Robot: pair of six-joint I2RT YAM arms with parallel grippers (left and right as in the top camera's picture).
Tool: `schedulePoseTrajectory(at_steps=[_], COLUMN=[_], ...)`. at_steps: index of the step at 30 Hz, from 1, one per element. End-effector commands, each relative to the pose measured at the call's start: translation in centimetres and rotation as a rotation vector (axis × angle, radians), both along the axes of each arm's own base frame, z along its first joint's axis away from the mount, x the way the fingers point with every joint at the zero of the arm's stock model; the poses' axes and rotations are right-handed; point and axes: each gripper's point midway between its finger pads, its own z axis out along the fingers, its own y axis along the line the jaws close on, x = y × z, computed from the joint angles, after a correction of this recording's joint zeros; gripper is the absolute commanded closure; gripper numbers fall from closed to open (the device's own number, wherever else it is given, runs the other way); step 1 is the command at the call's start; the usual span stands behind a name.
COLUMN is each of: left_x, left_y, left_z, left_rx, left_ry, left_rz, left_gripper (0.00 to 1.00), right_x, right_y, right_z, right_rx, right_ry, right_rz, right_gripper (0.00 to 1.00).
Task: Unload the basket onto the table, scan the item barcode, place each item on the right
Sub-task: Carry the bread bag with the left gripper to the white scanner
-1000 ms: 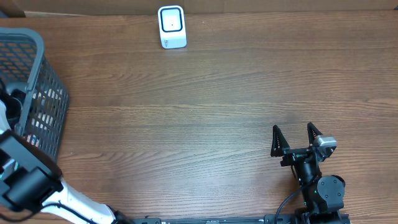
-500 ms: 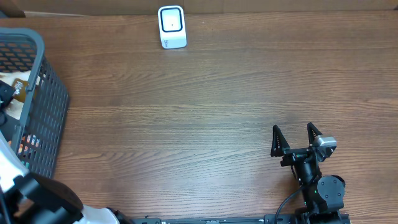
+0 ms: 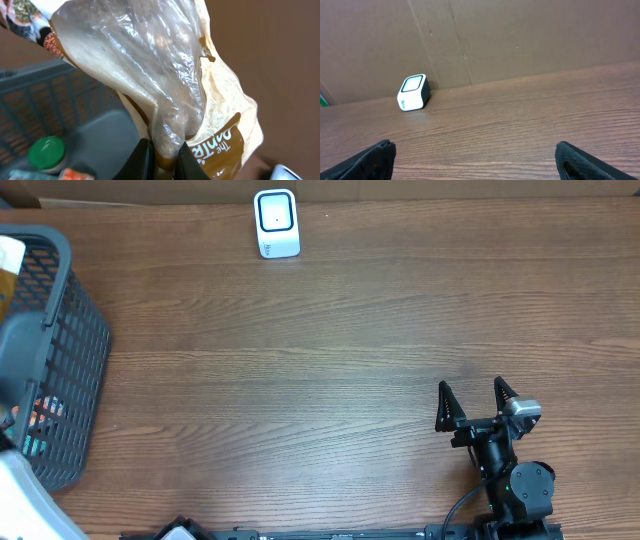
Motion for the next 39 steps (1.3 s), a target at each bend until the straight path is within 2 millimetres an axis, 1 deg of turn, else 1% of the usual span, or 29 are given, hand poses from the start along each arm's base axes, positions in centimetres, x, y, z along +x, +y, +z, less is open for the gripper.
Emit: schedulePoseTrajectory(at_steps=[1, 2, 4, 8, 11, 15, 22, 27, 31, 35, 39], left_x=[0.7, 1.1, 1.6, 2.7, 3.2, 3.5, 4.6, 5.5, 5.6, 5.1, 4.7], left_y=[-6.7, -8.5, -11.1, -17.2, -21.1, -25.3, -32.2, -35.8, -37.9, -39.3, -40.7], left_z=[2.4, 2.1, 1.1, -1.9, -4.2, -7.5, -13.0, -17.0, -20.4, -23.8, -26.8], left_rx=[0.039, 0.027, 0.009, -0.029, -0.059, -0.058, -0.053, -0.074, -0.095, -0.117, -0.122], left_ry=[-0.059, -0.049, -0.013, 0.105, 0.2, 0.352, 0.555, 0.682, 0.794, 0.921, 1.019], left_rz=[-0.278, -0.343, -0.438, -0.653, -0.775, -0.885, -1.07, -1.143, -1.184, -1.21, -1.228], left_gripper=[0.96, 0.96, 0.96, 0.96, 0.96, 0.96, 0.96, 0.96, 0.96, 0.96, 0.96], right_x=[0.0, 0.0, 0.0, 0.0, 0.0, 0.0, 0.0, 0.0, 0.0, 0.0, 0.0], right_y=[-0.1, -0.1, -0.1, -0.1, -0.1, -0.1, -0.1, -0.1, -0.1, -0.1, -0.1], right_z=[-0.1, -0.1, -0.1, -0.1, -0.1, -0.1, -0.1, -0.1, -0.1, -0.1, -0.1], right_rx=[0.001, 0.001, 0.001, 0.001, 0.001, 0.001, 0.001, 0.001, 0.001, 0.001, 0.001], right_ry=[-0.007, -0.007, -0.007, -0.007, -0.007, -0.007, -0.007, -0.007, -0.007, -0.007, -0.007], right_rz=[-0.003, -0.003, -0.003, -0.003, -0.003, -0.003, -0.003, -0.003, -0.003, -0.003, -0.003], right_gripper=[0.0, 0.0, 0.0, 0.0, 0.0, 0.0, 0.0, 0.0, 0.0, 0.0, 0.0])
